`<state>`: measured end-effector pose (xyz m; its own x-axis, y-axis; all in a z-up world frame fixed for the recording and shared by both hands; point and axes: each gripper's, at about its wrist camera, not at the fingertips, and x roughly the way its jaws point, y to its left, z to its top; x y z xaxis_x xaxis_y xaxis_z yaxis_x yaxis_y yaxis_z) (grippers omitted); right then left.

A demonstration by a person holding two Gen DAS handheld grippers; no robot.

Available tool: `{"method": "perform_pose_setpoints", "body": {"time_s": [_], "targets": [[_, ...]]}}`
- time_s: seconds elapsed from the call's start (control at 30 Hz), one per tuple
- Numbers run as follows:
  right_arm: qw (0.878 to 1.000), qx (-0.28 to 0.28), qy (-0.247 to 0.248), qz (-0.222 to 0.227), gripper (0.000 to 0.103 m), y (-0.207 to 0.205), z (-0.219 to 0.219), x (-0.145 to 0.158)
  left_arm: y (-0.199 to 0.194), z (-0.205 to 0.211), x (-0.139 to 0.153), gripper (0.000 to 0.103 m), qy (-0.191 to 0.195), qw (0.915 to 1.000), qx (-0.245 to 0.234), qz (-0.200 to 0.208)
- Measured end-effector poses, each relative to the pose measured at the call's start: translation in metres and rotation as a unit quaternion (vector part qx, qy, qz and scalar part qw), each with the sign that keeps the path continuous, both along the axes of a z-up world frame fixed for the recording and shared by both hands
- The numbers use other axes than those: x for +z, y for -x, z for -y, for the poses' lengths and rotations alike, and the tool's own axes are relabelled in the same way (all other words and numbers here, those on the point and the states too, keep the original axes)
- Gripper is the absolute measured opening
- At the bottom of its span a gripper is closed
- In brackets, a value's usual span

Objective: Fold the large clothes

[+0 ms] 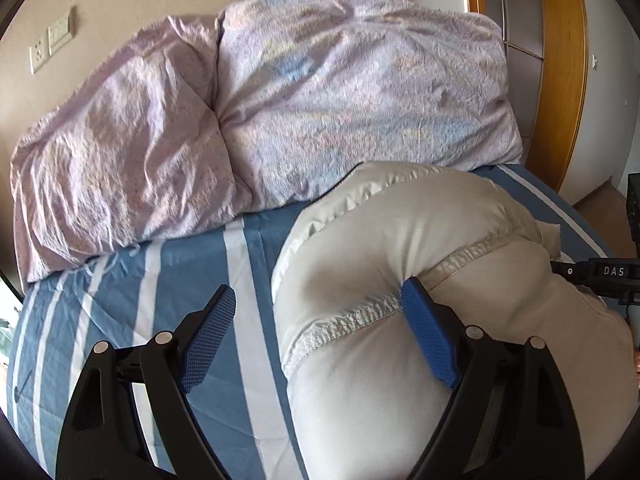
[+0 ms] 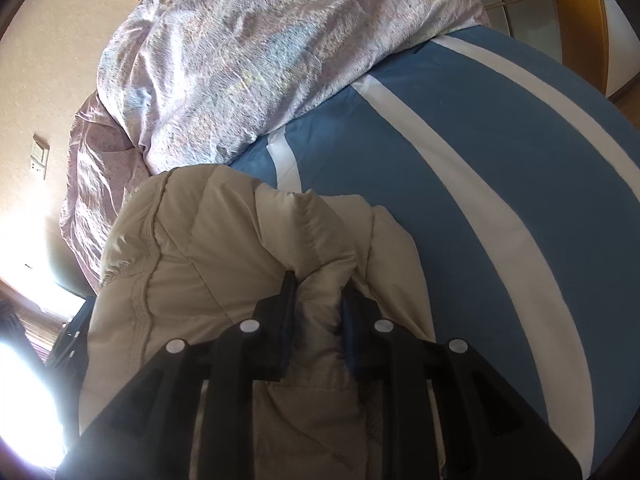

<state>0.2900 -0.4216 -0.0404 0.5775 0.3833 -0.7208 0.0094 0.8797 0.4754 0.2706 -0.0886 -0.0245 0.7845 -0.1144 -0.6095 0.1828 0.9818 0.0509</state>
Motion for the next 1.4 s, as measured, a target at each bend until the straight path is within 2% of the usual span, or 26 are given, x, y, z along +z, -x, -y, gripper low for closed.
{"method": "perform_pose_setpoints", "body": {"time_s": [0.07, 0.17, 0.23, 0.27, 0.3, 0.33, 0.4, 0.47, 0.53, 0.6, 0.67, 0.73, 0.83, 0.93, 1.07, 1.13, 1.2, 1.27, 1.4], "targets": [[1.000, -0.001, 0.000, -0.001, 0.021, -0.003, -0.001, -0.002, -0.004, 0.002, -0.006, 0.086, -0.003, 0.9999, 0.000, -0.012], [1.000, 0.000, 0.006, -0.003, 0.022, -0.004, -0.003, -0.001, -0.003, 0.010, -0.009, 0.086, -0.034, 0.9994, 0.008, -0.005], [1.000, 0.000, 0.029, 0.001, 0.024, 0.001, -0.006, 0.008, -0.002, 0.012, -0.006, 0.086, -0.051, 0.9987, 0.008, 0.000], [0.999, -0.005, 0.043, 0.003, 0.030, 0.005, -0.007, 0.014, -0.001, 0.012, -0.004, 0.086, -0.056, 0.9984, 0.009, 0.001], [0.998, -0.014, 0.061, 0.014, 0.035, 0.015, -0.007, 0.025, 0.000, 0.011, -0.002, 0.086, -0.060, 0.9982, 0.008, 0.001], [0.997, -0.016, 0.067, 0.034, 0.036, 0.027, -0.007, 0.037, 0.000, 0.010, -0.001, 0.086, -0.064, 0.9979, 0.008, 0.002], [0.996, 0.006, 0.047, 0.071, 0.036, 0.052, -0.008, 0.055, 0.000, 0.009, 0.000, 0.086, -0.065, 0.9979, 0.006, 0.001], [0.995, 0.037, 0.038, 0.089, 0.036, 0.074, -0.016, 0.064, -0.001, 0.007, 0.000, 0.086, -0.061, 0.9981, 0.006, -0.002], [0.992, 0.077, 0.047, 0.084, 0.036, 0.092, -0.032, 0.060, -0.001, 0.009, 0.000, 0.086, -0.062, 0.9980, 0.008, -0.001], [0.991, 0.084, 0.067, 0.075, 0.036, 0.098, -0.040, 0.050, 0.000, 0.008, 0.000, 0.086, -0.063, 0.9979, 0.011, 0.001], [0.993, 0.087, 0.058, 0.057, 0.037, 0.094, -0.040, 0.035, 0.003, 0.008, 0.004, 0.086, -0.065, 0.9978, 0.012, 0.006], [0.995, 0.090, 0.033, 0.037, 0.037, 0.086, -0.035, 0.022, 0.011, 0.001, 0.014, 0.086, -0.041, 0.9991, 0.009, 0.002], [0.994, 0.095, 0.038, 0.035, 0.037, 0.082, -0.035, 0.016, 0.030, -0.008, 0.029, 0.086, 0.021, 0.9993, -0.028, -0.011], [0.993, 0.097, 0.046, 0.042, 0.037, 0.081, -0.037, 0.013, 0.051, -0.002, 0.035, 0.086, 0.044, 0.9959, -0.076, -0.020], [0.993, 0.098, 0.038, 0.047, 0.037, 0.082, -0.035, 0.008, 0.064, 0.025, 0.023, 0.086, 0.005, 0.9926, -0.117, -0.034], [0.993, 0.099, 0.040, 0.050, 0.037, 0.082, -0.034, 0.006, 0.067, 0.036, 0.014, 0.087, -0.020, 0.9928, -0.116, -0.024], [0.993, 0.099, 0.043, 0.051, 0.037, 0.083, -0.034, 0.005, 0.062, 0.040, 0.004, 0.088, -0.019, 0.9934, -0.107, -0.037], [0.993, 0.092, 0.052, 0.051, 0.037, 0.086, -0.034, 0.009, 0.059, 0.046, -0.005, 0.093, -0.036, 0.9940, -0.098, -0.031], [0.991, 0.080, 0.087, 0.068, 0.038, 0.095, -0.040, 0.024, 0.060, 0.047, -0.010, 0.093, -0.043, 0.9944, -0.093, -0.027]]}}
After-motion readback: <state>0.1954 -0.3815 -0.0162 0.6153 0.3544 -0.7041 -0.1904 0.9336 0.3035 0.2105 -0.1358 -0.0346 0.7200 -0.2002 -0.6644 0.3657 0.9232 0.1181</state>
